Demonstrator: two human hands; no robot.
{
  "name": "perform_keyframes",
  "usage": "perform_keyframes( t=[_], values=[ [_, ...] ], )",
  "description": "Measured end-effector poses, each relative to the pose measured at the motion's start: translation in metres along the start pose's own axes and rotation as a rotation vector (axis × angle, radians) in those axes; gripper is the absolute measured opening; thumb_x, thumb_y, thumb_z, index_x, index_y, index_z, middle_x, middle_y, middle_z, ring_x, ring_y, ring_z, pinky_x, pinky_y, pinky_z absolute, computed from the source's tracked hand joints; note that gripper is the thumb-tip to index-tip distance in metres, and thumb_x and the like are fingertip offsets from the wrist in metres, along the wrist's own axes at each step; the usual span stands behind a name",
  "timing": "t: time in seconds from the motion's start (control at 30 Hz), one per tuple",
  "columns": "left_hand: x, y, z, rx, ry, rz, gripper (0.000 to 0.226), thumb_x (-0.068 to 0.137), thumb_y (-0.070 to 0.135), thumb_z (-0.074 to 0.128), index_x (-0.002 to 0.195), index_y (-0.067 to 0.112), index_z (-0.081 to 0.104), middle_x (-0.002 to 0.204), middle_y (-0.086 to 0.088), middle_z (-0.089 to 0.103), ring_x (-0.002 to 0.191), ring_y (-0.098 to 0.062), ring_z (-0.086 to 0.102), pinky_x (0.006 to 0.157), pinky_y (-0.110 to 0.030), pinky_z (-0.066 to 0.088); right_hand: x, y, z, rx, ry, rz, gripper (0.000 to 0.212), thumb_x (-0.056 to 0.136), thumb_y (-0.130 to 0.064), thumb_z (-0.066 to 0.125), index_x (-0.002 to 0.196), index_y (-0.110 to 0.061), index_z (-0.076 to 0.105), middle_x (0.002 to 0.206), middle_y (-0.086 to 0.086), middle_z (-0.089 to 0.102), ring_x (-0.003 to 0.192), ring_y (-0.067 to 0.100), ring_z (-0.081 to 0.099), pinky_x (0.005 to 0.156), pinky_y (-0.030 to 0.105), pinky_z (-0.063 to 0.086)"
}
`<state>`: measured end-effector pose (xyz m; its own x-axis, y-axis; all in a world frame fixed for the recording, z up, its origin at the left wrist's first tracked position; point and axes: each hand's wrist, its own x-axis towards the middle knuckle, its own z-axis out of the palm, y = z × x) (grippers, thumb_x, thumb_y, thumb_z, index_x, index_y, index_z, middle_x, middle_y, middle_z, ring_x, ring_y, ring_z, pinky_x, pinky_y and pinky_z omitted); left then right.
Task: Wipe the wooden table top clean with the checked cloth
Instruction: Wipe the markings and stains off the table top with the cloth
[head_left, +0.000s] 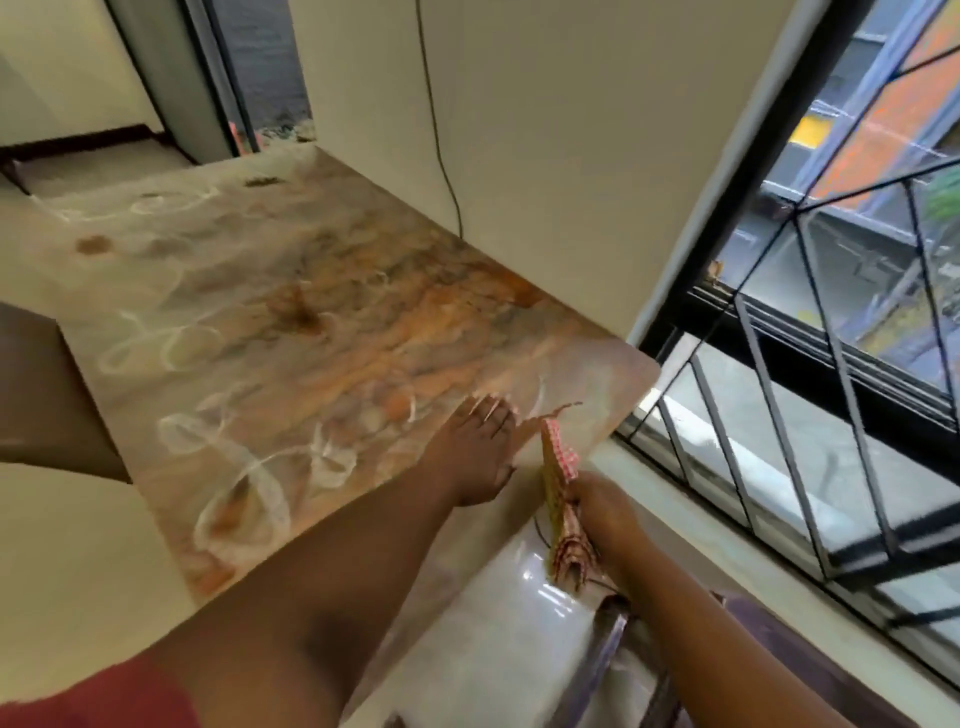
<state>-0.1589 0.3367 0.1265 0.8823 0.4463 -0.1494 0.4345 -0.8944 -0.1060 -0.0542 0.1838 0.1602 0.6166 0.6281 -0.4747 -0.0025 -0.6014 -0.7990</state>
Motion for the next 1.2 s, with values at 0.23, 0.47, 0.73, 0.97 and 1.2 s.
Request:
perform_keyframes(
  t=[0.23,0.47,0.73,0.97,1.2],
  values=[
    [-0.053,-0.090,0.025,-0.043,-0.055,-0.080,0.063,0.100,0.041,0.019,0.152,0.013,-0.002,0.160,-0.007,-0.008,0.146,-0.022,-0.013,0.114,-0.039,-0.016,-0.010,0.010,0.119,-0.278,-0.228,-0.320,0.029,0.100,-0.039,0.036,0.124,-0.036,0.052,0.117,-0.004,0.063,0.105,0.020,0.060,0.087,0.034,0.048],
    [-0.161,-0.145,0.056,0.020,-0.207,-0.276,0.077,0.095,0.060,0.018,0.151,0.012,-0.002,0.160,-0.008,-0.005,0.146,-0.025,-0.010,0.116,-0.042,-0.012,-0.053,0.026,0.207,-0.571,-0.409,-0.769,0.046,0.095,-0.035,0.036,0.135,-0.017,0.049,0.132,0.003,0.057,0.119,0.017,0.054,0.103,0.023,0.033],
    [-0.261,-0.126,0.091,-0.094,-0.164,-0.486,0.076,0.087,0.053,-0.002,0.152,0.013,0.001,0.160,-0.007,-0.004,0.147,-0.025,-0.003,0.116,-0.040,-0.011,-0.088,0.044,0.236,-1.108,-0.601,-1.107,0.077,0.086,-0.055,0.008,0.146,-0.012,0.031,0.151,0.008,0.031,0.139,0.024,0.029,0.114,0.037,0.013],
    [-0.280,-0.089,0.093,-0.176,-0.085,-0.551,0.087,0.074,0.047,-0.013,0.152,0.012,0.004,0.160,-0.010,0.001,0.147,-0.024,-0.003,0.114,-0.038,-0.013,-0.093,0.075,0.156,-1.141,-0.628,-1.141,0.053,0.074,-0.029,0.036,0.119,-0.026,0.065,0.123,-0.006,0.064,0.112,0.013,0.060,0.097,0.029,0.041],
    [-0.280,-0.088,0.099,-0.250,-0.013,-0.579,0.084,0.077,0.047,-0.010,0.152,0.011,0.007,0.160,-0.008,0.004,0.147,-0.023,-0.003,0.116,-0.039,-0.010,-0.078,0.042,0.213,-1.074,-0.375,-0.909,0.063,0.090,-0.048,0.022,0.146,-0.020,0.031,0.151,0.005,0.032,0.138,0.022,0.028,0.113,0.034,0.018]
  ],
)
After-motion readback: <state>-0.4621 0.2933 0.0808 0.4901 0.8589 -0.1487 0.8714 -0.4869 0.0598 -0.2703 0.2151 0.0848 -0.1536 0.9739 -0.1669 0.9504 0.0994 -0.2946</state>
